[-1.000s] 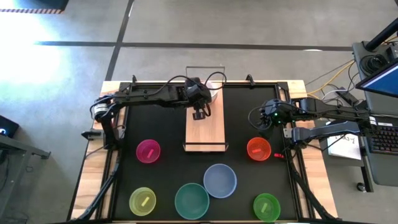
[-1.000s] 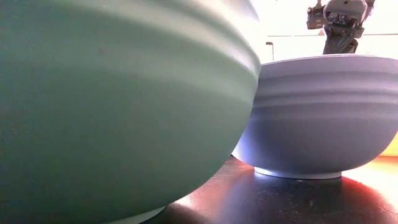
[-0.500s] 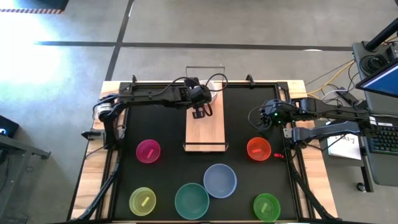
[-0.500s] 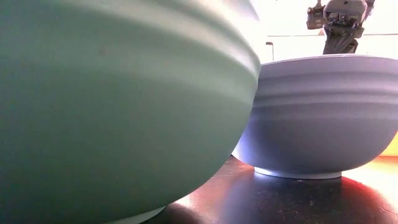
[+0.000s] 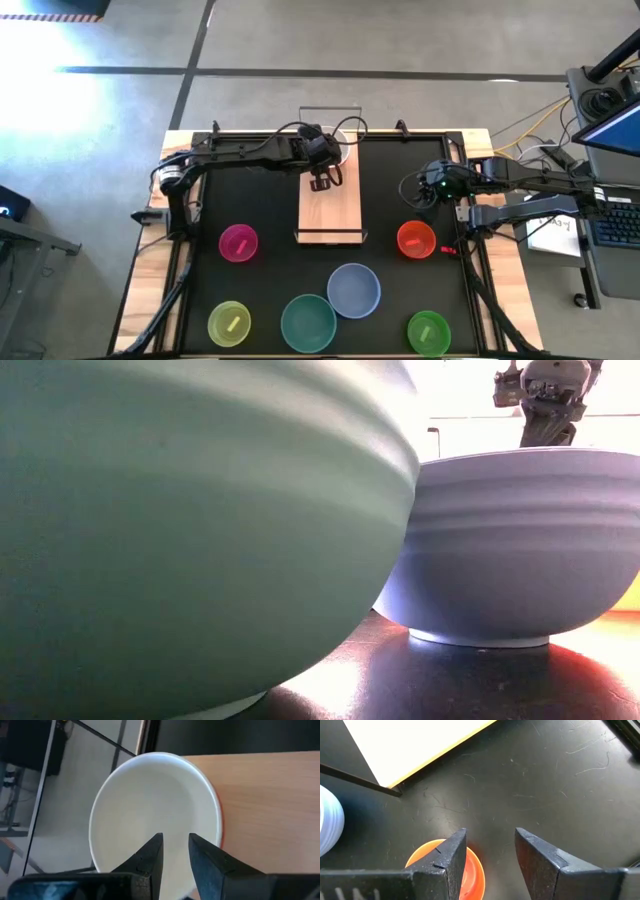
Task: Place and stack bowls onto a shelf
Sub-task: Stack the large blue bowl on top of the large white bowl on the shelf
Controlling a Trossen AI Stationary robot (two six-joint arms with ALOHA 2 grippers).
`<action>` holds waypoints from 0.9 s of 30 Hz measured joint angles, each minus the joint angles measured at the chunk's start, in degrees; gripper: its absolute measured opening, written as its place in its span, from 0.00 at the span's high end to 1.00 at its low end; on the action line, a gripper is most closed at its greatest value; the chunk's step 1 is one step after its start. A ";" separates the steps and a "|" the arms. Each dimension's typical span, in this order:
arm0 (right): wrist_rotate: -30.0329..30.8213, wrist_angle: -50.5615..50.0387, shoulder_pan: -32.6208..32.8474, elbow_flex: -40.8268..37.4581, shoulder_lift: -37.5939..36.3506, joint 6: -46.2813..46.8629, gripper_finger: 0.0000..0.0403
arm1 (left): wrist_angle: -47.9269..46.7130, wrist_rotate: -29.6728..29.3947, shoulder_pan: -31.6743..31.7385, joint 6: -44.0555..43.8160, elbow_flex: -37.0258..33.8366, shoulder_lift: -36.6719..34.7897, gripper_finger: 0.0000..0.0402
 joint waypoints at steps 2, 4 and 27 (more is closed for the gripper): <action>-0.03 0.00 0.01 0.00 0.00 0.41 0.62 | -3.21 0.87 -0.44 -1.03 2.10 -0.02 0.81; -0.03 0.02 0.01 0.00 0.00 1.26 0.62 | -6.19 0.89 -0.96 -2.17 4.20 -0.02 0.81; -0.52 17.81 18.46 -5.55 0.52 16.53 0.62 | -27.18 0.88 -10.04 -33.68 -9.32 -19.23 0.81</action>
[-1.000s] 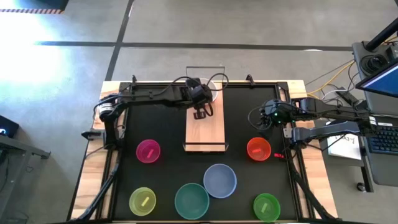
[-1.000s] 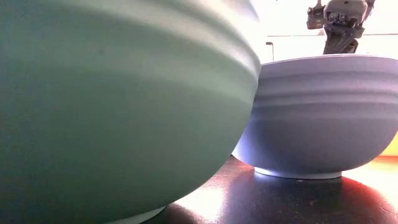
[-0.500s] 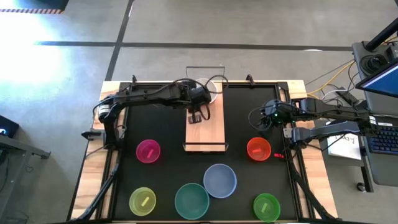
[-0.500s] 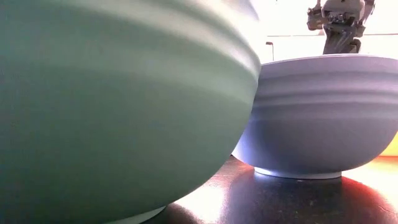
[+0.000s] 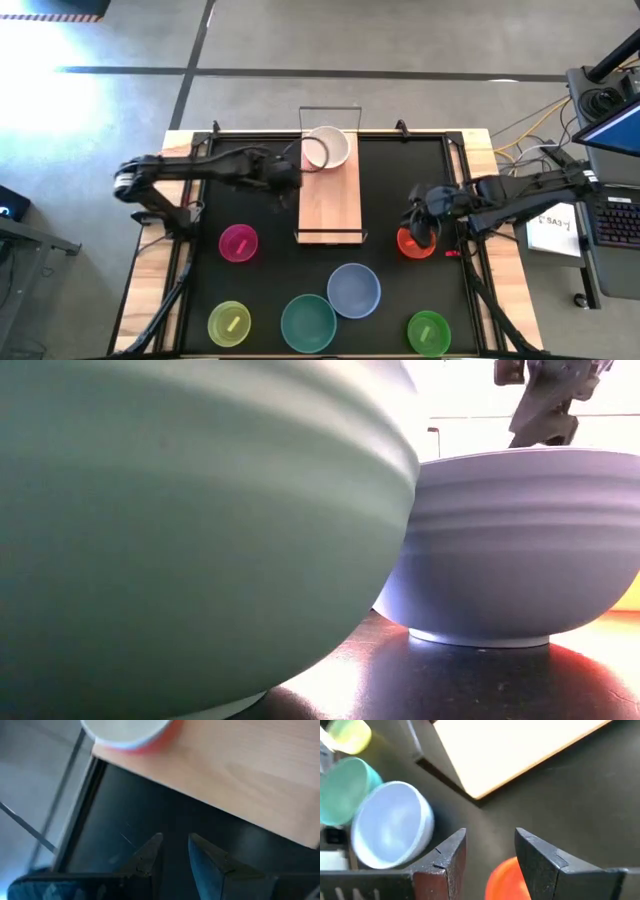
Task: Place and stack bowls onto a shelf
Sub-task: Stack the large blue bowl on top of the large white bowl on the shelf
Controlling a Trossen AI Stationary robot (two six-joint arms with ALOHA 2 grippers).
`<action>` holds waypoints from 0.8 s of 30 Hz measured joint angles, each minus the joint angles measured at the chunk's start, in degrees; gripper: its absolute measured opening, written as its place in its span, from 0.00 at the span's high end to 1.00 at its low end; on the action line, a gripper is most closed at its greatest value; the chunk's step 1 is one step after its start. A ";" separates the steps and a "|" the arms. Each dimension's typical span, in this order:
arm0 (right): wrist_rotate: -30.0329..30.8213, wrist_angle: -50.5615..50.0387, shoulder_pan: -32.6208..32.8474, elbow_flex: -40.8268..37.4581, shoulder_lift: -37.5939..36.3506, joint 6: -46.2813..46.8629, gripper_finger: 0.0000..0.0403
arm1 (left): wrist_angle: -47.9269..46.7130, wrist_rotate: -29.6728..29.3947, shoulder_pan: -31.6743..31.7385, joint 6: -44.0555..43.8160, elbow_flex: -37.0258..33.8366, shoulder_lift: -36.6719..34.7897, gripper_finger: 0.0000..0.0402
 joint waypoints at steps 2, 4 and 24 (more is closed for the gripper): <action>0.17 2.03 1.98 -1.44 0.90 4.70 0.62 | 0.20 0.66 -1.34 -4.57 -3.15 -2.74 0.81; 0.93 4.34 3.90 -2.90 2.49 9.57 0.62 | 0.49 1.65 -3.00 -7.97 -5.84 -5.33 0.81; 0.36 27.68 17.21 -0.93 28.65 37.46 0.62 | 2.73 2.43 -21.34 -25.78 -20.37 -19.26 0.81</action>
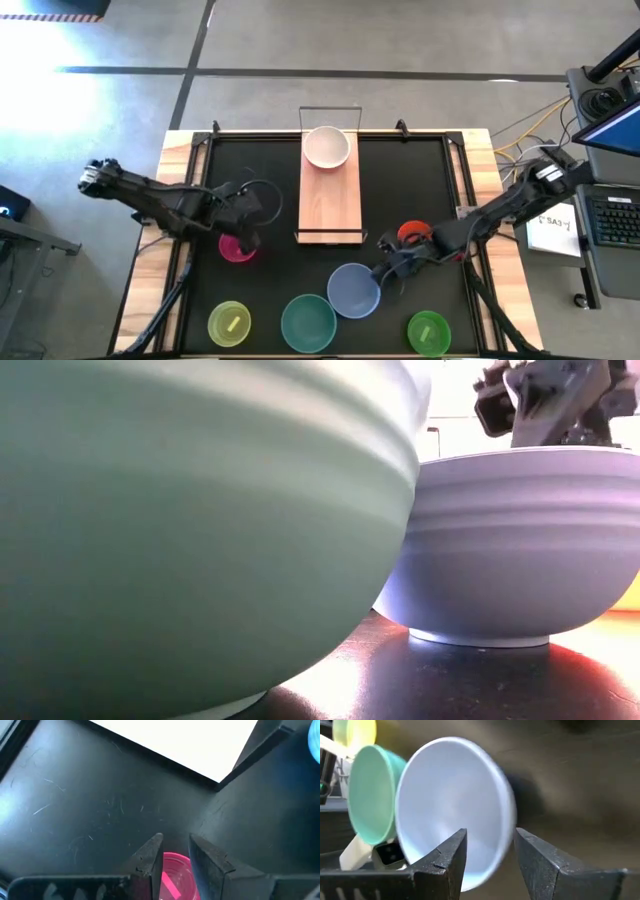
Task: Place and stack bowls onto a shelf
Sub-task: Stack the large blue bowl on top of the large white bowl on the shelf
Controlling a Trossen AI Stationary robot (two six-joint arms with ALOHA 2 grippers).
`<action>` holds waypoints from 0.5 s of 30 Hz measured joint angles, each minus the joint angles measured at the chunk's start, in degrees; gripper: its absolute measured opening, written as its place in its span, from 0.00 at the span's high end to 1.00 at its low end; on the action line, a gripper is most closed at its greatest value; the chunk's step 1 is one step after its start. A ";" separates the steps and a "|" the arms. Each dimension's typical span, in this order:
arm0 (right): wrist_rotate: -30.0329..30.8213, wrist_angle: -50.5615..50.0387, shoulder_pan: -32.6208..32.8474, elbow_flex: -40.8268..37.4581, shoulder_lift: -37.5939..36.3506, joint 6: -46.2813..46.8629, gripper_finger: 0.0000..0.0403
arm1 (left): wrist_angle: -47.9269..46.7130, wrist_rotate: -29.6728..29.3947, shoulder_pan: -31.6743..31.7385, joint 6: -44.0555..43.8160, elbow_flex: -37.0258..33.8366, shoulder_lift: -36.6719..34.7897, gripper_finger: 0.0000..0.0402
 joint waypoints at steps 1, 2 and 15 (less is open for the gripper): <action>0.01 0.05 0.24 1.04 1.14 0.00 0.62 | -0.04 -0.63 -0.58 -0.57 -0.33 -0.15 0.81; 0.02 -0.14 0.50 1.91 2.20 0.00 0.63 | -0.02 -0.80 -1.02 -0.85 -0.52 -0.23 0.81; 0.27 -19.23 1.11 18.26 11.08 -7.99 0.67 | 0.04 -2.97 -1.85 1.17 -0.77 -0.36 0.81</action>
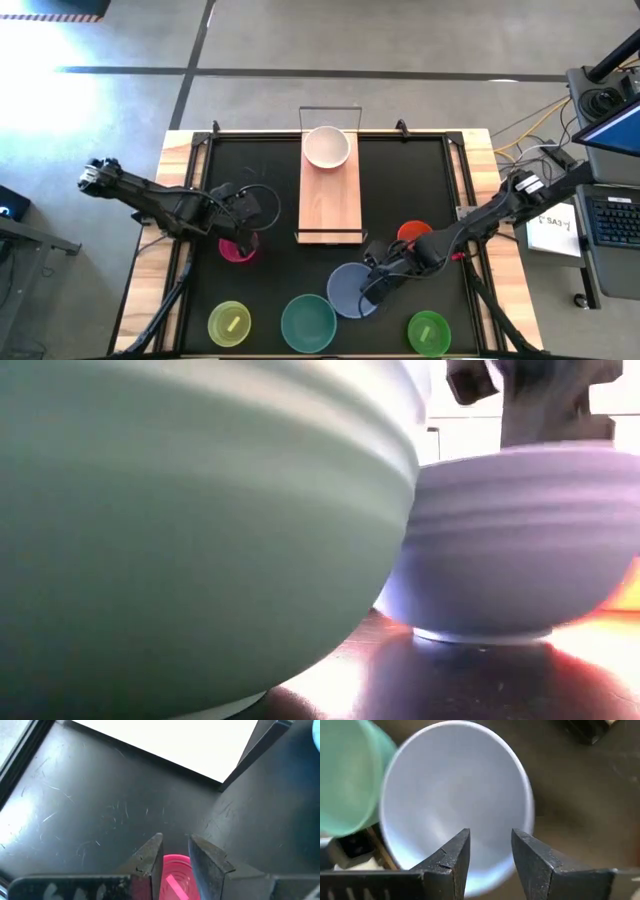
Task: Place and stack bowls onto a shelf
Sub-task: Stack the large blue bowl on top of the large white bowl on the shelf
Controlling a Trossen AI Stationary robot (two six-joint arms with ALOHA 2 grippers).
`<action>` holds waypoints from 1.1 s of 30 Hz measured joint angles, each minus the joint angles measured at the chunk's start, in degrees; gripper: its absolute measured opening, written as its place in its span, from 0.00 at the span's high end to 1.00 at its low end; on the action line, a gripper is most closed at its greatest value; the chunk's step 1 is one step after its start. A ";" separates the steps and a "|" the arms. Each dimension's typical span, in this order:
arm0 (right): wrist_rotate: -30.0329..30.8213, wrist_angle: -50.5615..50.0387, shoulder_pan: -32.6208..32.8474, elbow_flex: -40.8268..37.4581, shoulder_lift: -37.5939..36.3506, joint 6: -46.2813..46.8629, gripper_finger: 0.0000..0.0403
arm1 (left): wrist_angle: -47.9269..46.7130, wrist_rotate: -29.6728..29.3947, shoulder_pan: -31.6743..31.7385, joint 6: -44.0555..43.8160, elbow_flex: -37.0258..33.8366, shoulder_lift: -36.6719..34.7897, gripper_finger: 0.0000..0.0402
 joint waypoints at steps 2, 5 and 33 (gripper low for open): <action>1.62 -2.46 0.18 2.40 -0.04 -1.36 0.67 | 0.02 -0.86 0.00 0.22 0.02 -0.02 0.81; 5.81 -9.04 0.24 4.04 -0.12 -2.12 0.67 | 0.02 -1.13 0.02 0.23 0.00 -0.02 0.81; 3.59 3.06 0.24 -6.50 4.51 0.12 0.71 | 0.02 -2.18 0.02 0.48 -0.09 0.26 0.81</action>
